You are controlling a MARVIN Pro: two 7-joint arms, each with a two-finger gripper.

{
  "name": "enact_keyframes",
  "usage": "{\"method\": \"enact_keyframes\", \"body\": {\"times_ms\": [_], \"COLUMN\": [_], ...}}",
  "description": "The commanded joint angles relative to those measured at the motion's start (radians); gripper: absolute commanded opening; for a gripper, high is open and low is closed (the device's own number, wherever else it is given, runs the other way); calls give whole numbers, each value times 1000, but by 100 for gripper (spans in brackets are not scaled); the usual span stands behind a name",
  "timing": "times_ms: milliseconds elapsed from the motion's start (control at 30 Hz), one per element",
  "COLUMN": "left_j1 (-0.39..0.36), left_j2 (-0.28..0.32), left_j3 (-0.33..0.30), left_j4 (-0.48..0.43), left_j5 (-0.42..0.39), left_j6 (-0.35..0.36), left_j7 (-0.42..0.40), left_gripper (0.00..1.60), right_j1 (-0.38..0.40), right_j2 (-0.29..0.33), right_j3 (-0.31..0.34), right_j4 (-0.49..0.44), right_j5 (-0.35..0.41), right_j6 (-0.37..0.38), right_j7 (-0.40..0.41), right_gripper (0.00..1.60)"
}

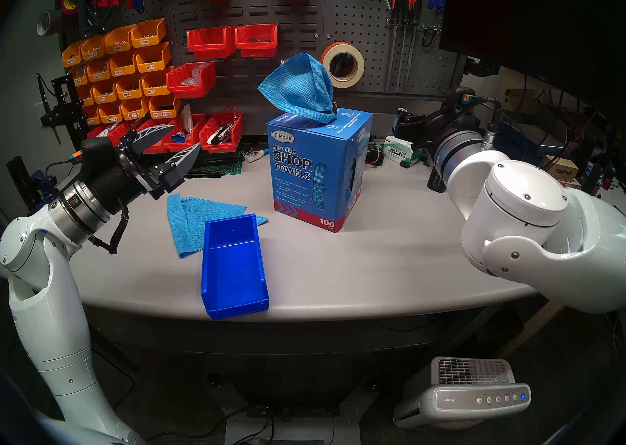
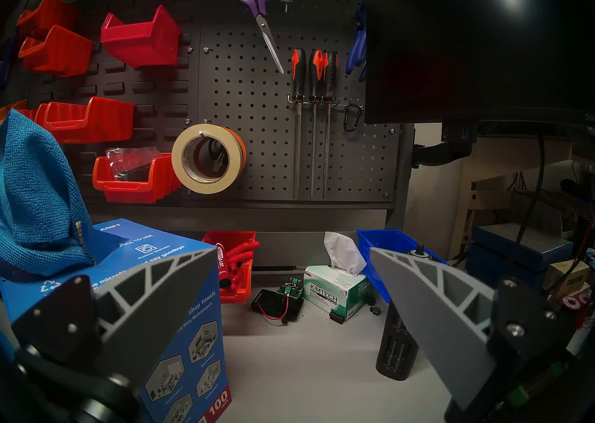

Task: Take out a shop towel

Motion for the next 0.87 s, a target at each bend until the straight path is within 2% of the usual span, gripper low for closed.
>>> {"method": "enact_keyframes", "body": {"times_ms": [0, 833], "left_j1": [-20, -21], "left_j2": [0, -1], "left_j3": [2, 1], "left_j4": [-17, -17], "left_j5": [-10, -10], "left_j6": [1, 1], "left_j7": [1, 1], "left_gripper": [160, 160], "right_j1": [19, 19], "right_j2": [4, 4], "right_j3": [20, 15], "right_j4": [1, 1], "right_j5": [-28, -36], "right_j6": [-6, -11], "right_j7": [-3, -4], "right_gripper": [160, 160]}}
